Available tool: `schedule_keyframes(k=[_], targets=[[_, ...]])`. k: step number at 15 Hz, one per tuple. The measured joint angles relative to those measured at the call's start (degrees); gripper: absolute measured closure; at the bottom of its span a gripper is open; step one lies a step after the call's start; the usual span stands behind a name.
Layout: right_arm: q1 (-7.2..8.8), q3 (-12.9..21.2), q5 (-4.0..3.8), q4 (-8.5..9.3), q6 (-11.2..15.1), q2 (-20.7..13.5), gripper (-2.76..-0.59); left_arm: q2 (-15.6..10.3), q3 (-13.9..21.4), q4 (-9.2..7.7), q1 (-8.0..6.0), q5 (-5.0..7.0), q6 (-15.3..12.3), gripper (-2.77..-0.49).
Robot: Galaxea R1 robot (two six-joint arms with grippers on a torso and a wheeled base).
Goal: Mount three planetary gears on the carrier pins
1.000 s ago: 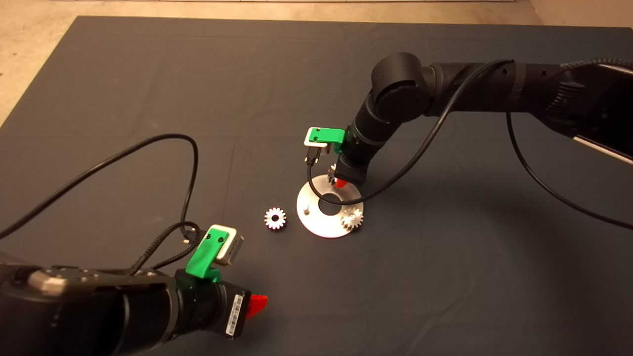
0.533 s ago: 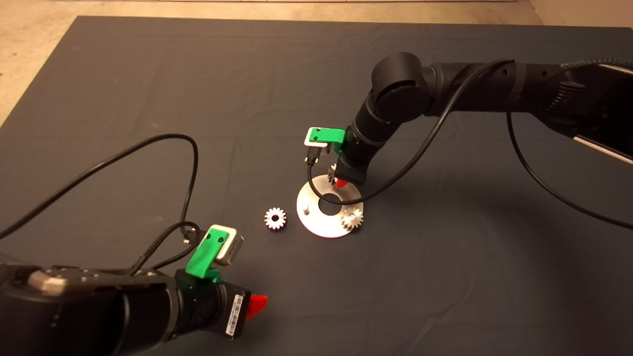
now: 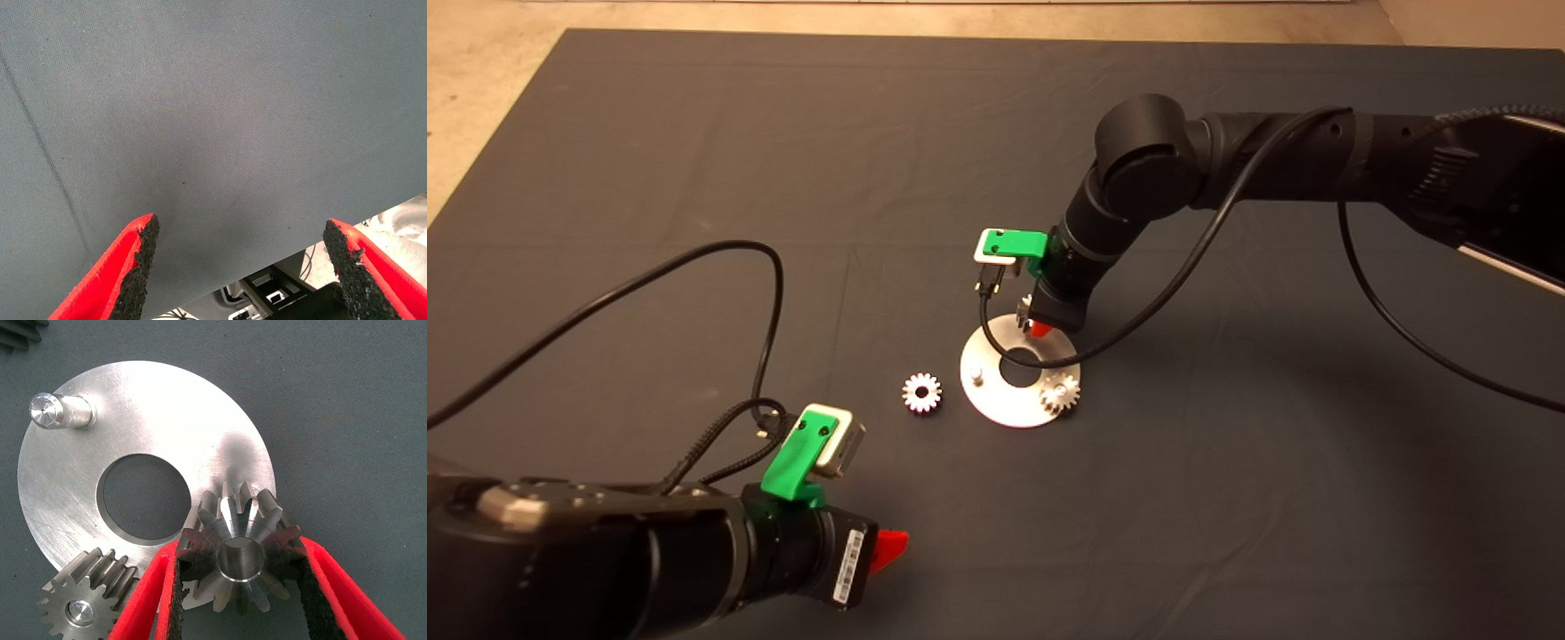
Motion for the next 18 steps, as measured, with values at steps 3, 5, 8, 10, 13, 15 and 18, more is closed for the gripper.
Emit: schedule_keyframes(k=[3,5,8,10,13,15,18], targets=[[0.0,0.0,0.01,0.0,0.0,0.0,-1.01,0.0,0.0,0.01,0.0,0.0,0.0,-1.75],[0.0,0.0,0.04,-0.02,0.0,0.0,-1.01,0.0,0.0,0.02,0.0,0.0,0.0,-1.75],[0.0,-0.1,0.22,-0.04,0.0,0.0,-1.01,0.0,0.0,0.0,0.01,0.0,0.0,-1.75],[0.02,-0.5,0.52,-0.04,0.0,0.0,-1.01,0.0,0.0,0.0,0.0,0.0,0.0,-1.75],[0.1,-1.7,1.19,0.02,0.0,0.0,-1.01,0.0,0.0,0.0,0.0,0.02,0.0,-1.75],[0.07,-1.8,1.5,0.05,0.0,0.0,-1.01,0.0,0.0,0.0,0.0,0.0,0.0,-1.75],[0.07,-1.8,1.52,0.05,0.0,0.0,-1.01,0.0,0.0,0.0,0.0,0.0,0.0,-1.75]])
